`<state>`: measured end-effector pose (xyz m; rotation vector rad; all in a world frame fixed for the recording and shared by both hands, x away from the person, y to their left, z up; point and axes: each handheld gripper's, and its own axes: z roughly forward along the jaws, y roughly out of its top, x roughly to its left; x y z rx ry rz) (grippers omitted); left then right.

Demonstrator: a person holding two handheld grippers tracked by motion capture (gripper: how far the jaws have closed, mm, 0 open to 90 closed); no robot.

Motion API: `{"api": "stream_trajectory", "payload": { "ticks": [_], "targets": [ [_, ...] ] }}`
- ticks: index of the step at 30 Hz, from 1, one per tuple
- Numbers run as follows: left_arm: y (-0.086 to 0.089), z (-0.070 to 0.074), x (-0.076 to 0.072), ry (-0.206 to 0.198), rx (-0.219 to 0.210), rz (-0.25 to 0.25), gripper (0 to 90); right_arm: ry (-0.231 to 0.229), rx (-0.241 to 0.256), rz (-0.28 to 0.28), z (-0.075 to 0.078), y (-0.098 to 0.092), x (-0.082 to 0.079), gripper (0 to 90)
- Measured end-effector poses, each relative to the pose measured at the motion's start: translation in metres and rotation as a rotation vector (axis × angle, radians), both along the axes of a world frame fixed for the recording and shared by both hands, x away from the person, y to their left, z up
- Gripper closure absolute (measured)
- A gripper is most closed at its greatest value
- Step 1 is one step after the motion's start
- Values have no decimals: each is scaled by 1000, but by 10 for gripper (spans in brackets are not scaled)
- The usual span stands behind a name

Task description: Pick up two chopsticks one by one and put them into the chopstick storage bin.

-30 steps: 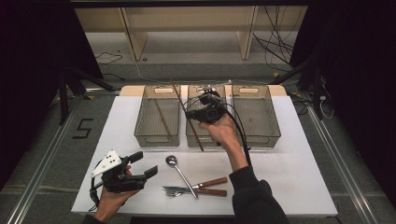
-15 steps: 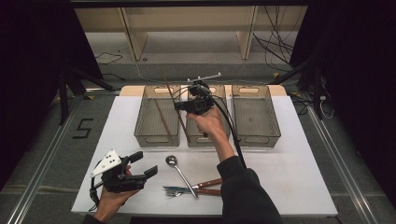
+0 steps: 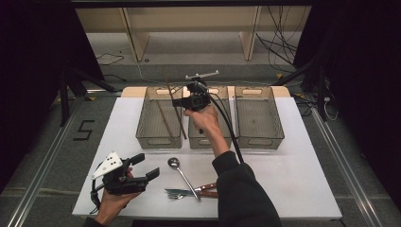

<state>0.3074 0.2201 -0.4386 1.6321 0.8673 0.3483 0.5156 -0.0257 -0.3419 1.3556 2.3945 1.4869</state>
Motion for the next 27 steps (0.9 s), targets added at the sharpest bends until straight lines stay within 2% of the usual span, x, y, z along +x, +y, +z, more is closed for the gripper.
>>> {"api": "stream_trajectory", "payload": {
  "ticks": [13, 18, 27],
  "targets": [
    [1, 1, 0, -3, -5, 0, 155, -15, 0, -17, 4, 17, 9, 855],
    [0, 1, 0, -2, -5, -2, 155, -25, -9, -34, 2, 23, 14, 856],
    [0, 1, 0, -2, -11, -1, 155, -16, -23, -48, -6, 30, 22, 855]
  ]
}}
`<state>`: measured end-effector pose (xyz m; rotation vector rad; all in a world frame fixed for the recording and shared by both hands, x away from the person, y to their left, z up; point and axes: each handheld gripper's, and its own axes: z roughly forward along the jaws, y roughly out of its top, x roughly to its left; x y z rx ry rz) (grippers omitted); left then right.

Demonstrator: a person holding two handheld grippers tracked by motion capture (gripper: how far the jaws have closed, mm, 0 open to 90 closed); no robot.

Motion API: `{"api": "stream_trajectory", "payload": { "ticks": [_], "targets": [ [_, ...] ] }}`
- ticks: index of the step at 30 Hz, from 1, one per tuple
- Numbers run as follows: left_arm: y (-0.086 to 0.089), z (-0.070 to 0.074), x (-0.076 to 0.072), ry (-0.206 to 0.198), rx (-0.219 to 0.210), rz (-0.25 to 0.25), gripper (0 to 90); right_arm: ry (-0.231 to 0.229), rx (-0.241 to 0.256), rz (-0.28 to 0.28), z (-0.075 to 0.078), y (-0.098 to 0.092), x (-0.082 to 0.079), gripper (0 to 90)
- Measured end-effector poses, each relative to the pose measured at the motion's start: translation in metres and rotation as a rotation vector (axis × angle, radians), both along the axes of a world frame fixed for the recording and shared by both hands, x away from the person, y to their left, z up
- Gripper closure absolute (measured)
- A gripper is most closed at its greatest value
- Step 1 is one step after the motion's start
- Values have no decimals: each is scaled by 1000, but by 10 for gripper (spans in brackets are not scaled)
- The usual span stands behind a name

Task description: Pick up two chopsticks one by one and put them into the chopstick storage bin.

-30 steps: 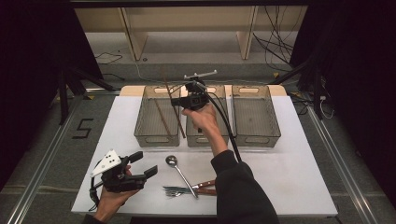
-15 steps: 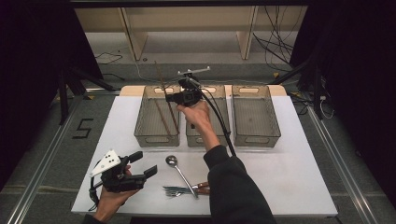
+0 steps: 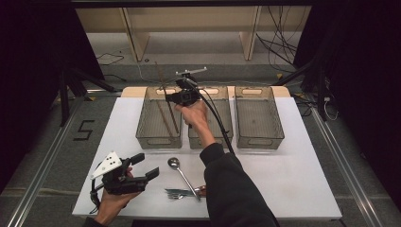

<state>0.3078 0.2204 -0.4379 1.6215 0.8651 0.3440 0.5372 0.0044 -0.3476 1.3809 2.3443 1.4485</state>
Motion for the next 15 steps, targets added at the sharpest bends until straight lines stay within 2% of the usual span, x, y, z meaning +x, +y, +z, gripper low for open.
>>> {"api": "stream_trajectory", "payload": {
  "ticks": [15],
  "targets": [
    [0, 1, -1, -3, 0, -4, 155, -6, -10, -28, -11, 9, 7, 855]
  ]
}}
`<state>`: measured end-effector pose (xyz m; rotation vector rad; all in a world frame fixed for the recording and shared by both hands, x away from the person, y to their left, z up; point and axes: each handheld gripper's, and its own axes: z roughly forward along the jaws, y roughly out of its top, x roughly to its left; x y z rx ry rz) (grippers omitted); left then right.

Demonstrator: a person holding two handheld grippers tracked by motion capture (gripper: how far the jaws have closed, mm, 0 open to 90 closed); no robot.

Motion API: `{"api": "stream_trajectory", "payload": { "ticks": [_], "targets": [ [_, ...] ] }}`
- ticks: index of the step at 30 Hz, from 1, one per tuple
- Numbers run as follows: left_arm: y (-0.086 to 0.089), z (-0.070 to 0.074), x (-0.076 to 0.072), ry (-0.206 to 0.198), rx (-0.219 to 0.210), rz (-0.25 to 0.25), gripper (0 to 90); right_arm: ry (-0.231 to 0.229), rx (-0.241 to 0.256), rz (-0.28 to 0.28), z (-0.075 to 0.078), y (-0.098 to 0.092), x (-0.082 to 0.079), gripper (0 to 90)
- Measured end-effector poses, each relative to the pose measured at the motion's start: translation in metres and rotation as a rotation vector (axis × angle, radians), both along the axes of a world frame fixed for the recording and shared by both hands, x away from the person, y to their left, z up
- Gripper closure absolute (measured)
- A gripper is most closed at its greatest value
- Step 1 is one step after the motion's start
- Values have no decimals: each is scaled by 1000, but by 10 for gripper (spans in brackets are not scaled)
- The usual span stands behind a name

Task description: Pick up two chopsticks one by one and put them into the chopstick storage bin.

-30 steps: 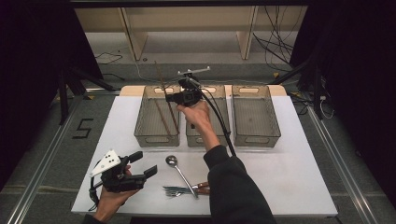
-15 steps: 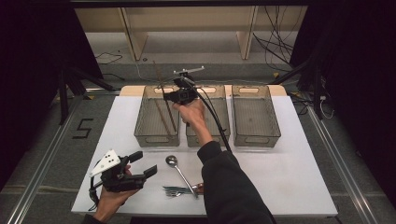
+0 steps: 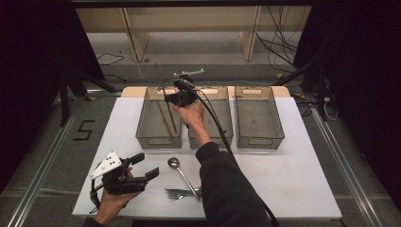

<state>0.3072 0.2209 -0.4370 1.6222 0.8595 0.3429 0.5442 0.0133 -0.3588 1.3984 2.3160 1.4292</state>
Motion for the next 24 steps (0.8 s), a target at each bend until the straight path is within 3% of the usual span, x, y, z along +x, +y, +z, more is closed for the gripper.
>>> {"api": "stream_trajectory", "payload": {
  "ticks": [19, 24],
  "targets": [
    [0, 0, 0, -2, 2, -3, 155, -3, -69, -18, -15, 8, 1, 844],
    [0, 0, 0, -2, 1, 0, 155, 12, -73, -18, -16, 5, -1, 767]
  ]
}}
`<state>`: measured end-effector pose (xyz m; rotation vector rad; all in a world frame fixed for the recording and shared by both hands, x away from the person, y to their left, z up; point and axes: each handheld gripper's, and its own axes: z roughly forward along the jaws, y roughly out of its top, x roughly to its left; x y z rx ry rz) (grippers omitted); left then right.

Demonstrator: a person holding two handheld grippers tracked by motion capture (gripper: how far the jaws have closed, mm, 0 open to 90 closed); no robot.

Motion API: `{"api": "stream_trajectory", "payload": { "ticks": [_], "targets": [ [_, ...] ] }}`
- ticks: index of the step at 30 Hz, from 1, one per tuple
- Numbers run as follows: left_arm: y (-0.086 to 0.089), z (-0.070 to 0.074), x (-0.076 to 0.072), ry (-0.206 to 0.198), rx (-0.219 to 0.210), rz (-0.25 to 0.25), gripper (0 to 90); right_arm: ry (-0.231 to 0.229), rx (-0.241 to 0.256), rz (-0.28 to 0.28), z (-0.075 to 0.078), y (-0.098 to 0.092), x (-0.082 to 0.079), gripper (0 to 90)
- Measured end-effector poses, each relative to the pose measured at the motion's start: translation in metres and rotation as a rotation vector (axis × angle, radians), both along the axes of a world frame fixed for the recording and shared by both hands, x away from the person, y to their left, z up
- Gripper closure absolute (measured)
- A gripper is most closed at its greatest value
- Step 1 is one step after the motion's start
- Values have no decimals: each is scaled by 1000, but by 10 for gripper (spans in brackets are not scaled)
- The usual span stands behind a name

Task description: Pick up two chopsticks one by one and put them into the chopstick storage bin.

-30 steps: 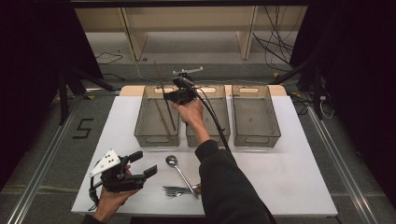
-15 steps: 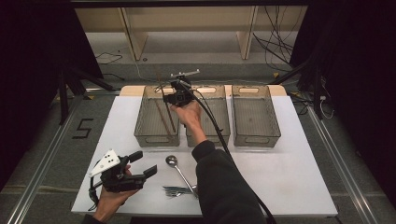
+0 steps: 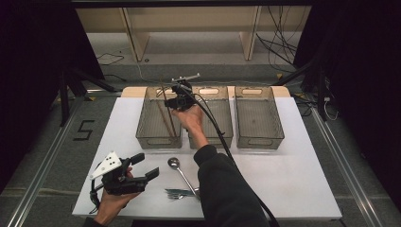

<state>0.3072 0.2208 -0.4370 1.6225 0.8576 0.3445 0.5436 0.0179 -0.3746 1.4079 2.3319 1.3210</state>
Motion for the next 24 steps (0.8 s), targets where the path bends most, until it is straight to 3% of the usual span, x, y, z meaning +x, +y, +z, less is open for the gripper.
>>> {"api": "stream_trajectory", "payload": {
  "ticks": [10, 15, 24],
  "targets": [
    [0, 0, 0, -1, 4, 0, 155, -9, 5, 41, 20, -18, -12, 548],
    [1, 0, 0, -2, 8, 5, 155, -4, -49, 92, 27, -29, -33, 437],
    [0, -1, 0, 2, 3, 13, 155, 4, -100, 127, 22, -56, -74, 364]
  ]
}}
